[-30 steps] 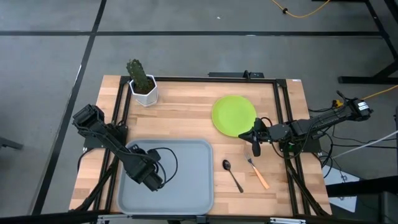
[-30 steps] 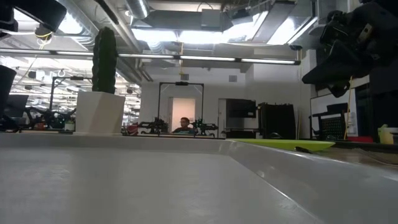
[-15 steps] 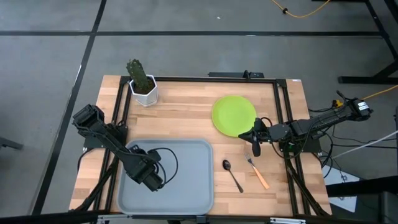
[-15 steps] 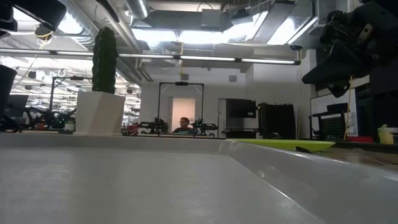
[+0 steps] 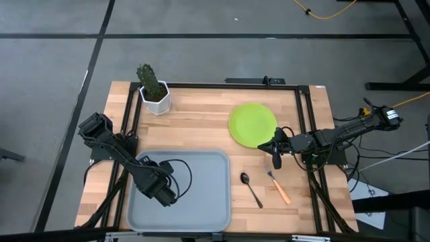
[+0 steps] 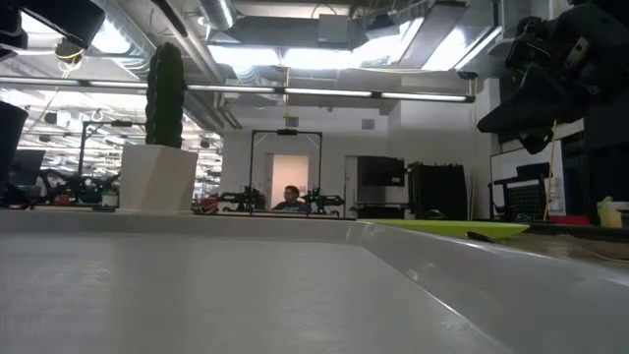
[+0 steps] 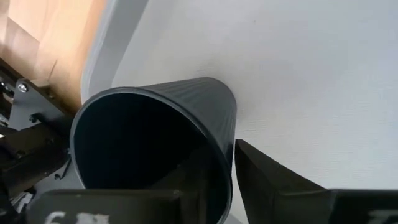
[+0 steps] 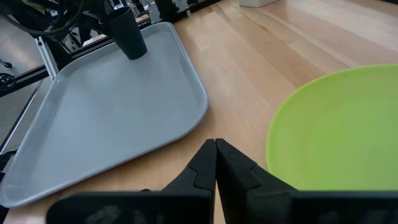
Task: Pick and place plate/cup/fork/spoon on tray
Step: Put the black cup on the gray serving tray, then put the green plate on the gray serving tray to the bottom right of the black cup
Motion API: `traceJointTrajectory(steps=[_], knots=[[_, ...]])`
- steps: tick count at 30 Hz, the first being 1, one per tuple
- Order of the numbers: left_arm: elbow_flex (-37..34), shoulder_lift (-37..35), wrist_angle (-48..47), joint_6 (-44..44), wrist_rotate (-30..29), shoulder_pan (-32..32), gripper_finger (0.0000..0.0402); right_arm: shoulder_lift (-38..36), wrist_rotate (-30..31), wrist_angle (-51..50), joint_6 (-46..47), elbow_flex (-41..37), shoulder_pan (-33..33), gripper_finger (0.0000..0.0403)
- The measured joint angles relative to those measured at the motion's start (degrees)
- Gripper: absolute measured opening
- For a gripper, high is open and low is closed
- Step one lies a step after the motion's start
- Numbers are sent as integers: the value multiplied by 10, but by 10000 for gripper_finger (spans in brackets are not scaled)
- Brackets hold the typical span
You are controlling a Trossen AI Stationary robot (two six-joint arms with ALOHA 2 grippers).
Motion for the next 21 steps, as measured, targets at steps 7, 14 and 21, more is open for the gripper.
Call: traceJointTrajectory(steps=[7,14,21], knots=[[0,0,-4,3,-8,0,100,0,0,0,0,0,0,11],[35,0,-47,1,5,0,102,0,0,0,0,0,0,11],[121,0,-115,2,-6,0,102,0,0,0,0,0,0,11]])
